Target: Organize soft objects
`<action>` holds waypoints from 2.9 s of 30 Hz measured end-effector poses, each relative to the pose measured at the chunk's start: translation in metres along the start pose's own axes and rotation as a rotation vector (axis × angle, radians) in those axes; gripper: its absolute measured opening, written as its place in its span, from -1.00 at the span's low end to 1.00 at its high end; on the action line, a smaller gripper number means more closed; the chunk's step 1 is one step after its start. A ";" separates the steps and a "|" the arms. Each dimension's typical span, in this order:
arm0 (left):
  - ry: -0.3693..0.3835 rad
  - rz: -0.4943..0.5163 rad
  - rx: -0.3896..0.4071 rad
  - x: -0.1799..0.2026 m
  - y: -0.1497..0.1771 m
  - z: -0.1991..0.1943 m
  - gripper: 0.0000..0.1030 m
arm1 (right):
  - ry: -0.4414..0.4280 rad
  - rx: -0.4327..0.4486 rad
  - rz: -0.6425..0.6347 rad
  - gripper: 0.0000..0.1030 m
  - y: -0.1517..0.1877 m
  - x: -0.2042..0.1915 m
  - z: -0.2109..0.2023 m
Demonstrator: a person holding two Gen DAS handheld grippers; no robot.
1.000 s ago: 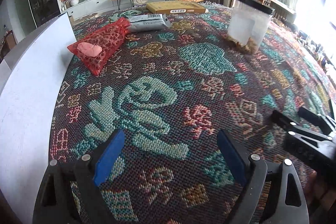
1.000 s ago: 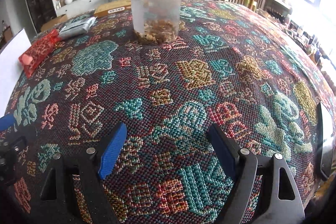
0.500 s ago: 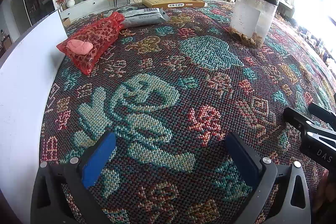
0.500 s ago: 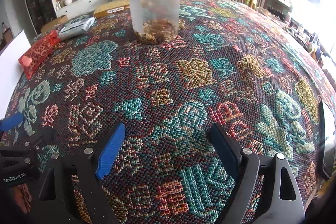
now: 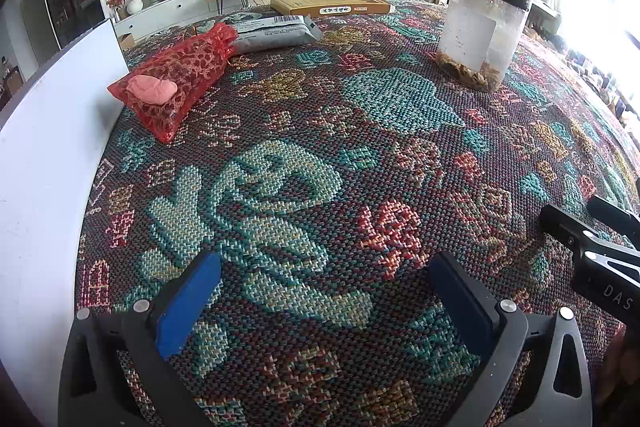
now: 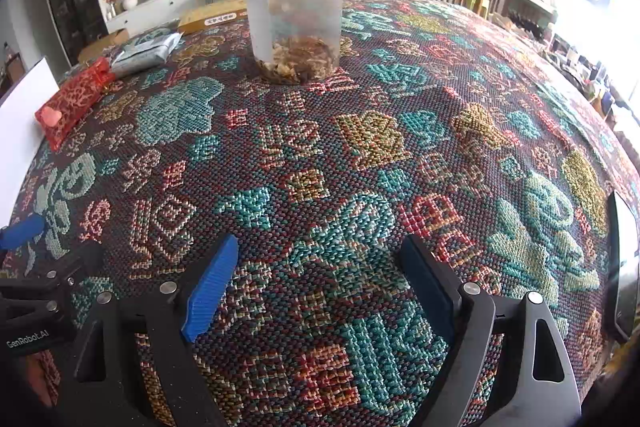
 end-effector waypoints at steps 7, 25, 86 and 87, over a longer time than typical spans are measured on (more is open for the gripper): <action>0.000 0.000 0.000 0.000 0.000 0.000 1.00 | 0.000 0.000 0.000 0.67 0.000 -0.001 0.000; 0.000 0.000 0.000 0.000 0.001 0.000 1.00 | 0.000 -0.001 0.000 0.69 0.000 0.000 0.000; 0.191 0.194 -0.406 0.020 -0.144 0.067 0.90 | -0.005 -0.002 0.000 0.70 -0.001 0.001 0.002; 0.237 0.232 -0.424 0.034 -0.129 0.056 0.88 | -0.006 -0.002 0.000 0.70 0.000 0.000 0.000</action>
Point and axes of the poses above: each gripper's, at about its wrist camera, not at the fingertips, and z roughly the way its jaws point, x to its right, y to its underside, the point moved 7 cm from there along z, roughly the way its jaws point, and after that the axes turned 12 degrees about -x, right-handed, at the moved point
